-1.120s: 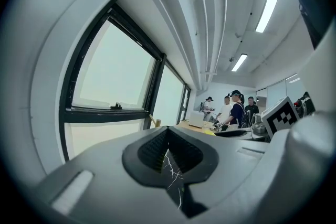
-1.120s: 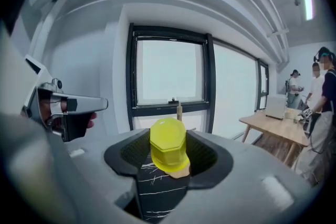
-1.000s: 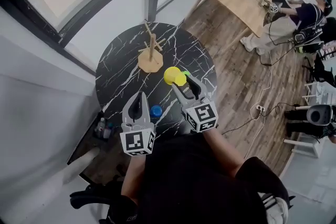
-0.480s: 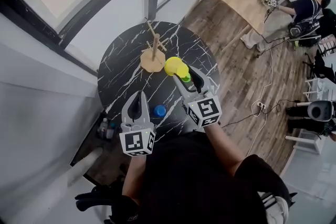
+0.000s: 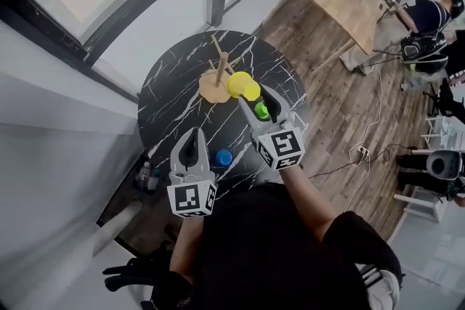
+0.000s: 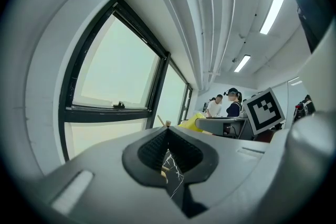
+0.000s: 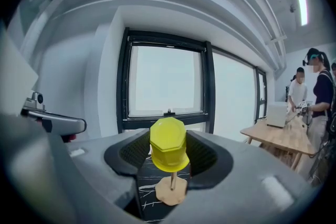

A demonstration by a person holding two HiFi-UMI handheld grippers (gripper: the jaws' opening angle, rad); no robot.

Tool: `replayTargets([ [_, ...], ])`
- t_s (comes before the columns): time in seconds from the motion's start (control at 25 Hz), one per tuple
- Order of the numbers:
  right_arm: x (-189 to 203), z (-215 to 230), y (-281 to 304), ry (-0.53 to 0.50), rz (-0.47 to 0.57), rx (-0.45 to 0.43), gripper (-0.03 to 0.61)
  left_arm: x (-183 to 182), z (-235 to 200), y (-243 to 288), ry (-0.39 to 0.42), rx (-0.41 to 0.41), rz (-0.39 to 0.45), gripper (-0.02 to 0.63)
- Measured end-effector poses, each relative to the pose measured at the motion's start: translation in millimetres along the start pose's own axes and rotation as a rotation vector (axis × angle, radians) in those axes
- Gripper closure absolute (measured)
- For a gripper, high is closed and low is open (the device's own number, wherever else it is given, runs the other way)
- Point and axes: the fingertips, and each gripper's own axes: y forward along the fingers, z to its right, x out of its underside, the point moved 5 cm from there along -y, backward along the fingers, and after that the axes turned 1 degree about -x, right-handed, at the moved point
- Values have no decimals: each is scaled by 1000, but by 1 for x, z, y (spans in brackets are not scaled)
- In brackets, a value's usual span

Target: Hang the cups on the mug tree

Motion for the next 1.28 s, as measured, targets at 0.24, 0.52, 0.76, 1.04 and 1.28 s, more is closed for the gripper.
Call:
replayTargets([
  [0.24,11,3,21,9,-37,-13,368,5,-11,7,-11,-29,-26,612],
  [0.52,21,4,36,11,-56,-19,368,9,-20,14,-16,-44,-38,612],
  [0.76,29,3,43,12,-71,-22,368,12,-23,16,-20,-51,-48,612],
  [1.04,37,4,52,11,-84,-21,368,18,-25,16,-29,-58,-62,612],
  [1.28,42,2,55,8,-98,-22,368,17,-27,14,-26,-64,-60,612],
])
